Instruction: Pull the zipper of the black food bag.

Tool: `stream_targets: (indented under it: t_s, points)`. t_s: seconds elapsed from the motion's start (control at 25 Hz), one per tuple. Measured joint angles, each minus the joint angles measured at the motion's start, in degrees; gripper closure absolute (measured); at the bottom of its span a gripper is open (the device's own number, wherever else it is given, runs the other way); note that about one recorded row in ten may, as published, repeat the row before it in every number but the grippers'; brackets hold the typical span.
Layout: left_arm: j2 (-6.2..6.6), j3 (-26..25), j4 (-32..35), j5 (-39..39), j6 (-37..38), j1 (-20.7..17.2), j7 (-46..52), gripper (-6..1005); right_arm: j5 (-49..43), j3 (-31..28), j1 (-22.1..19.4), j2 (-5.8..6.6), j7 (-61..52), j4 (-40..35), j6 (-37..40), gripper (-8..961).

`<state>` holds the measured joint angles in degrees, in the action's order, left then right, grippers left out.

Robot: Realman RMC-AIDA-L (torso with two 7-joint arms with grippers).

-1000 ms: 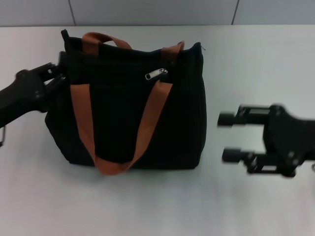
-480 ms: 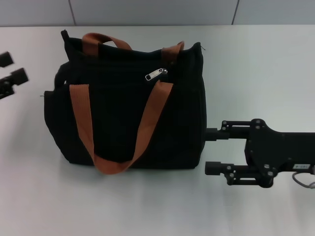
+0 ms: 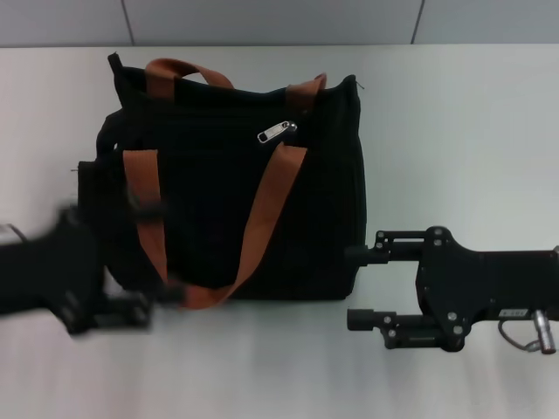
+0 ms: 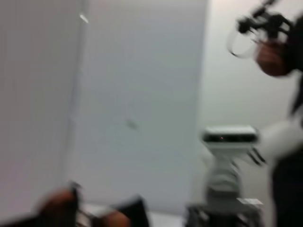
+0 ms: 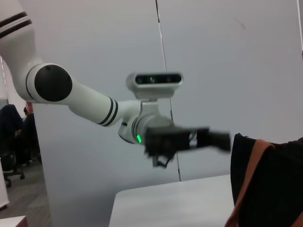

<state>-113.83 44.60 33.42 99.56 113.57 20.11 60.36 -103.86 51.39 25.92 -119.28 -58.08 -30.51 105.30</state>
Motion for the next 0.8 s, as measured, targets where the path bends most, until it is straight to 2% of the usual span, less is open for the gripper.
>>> stream_targets:
  t_s: [0.16, 0.28, 0.48, 0.8]
  points:
    - [-1.07, 1.4, -2.2, 6.4, -1.9, 0.3, -1.3, 165, 0.0, 0.1, 0.2, -0.14, 7.2, 4.6, -1.4, 234]
    - [-1.31, 1.3, -3.0, 8.7, -3.2, 0.4, -1.4, 165, 0.1, 0.1, 0.6, -0.15, 10.6, 7.8, -3.0, 221]
    - [-1.21, 1.1, -3.2, 9.1, -3.5, -0.2, -2.5, 165, 0.3, -0.2, 1.2, -0.21, 13.7, 11.8, -4.6, 199]
    - [-1.1, 1.3, -3.7, 10.2, -3.6, -0.4, -3.6, 165, 0.3, -0.3, 1.3, -0.33, 13.9, 12.8, -5.7, 139]
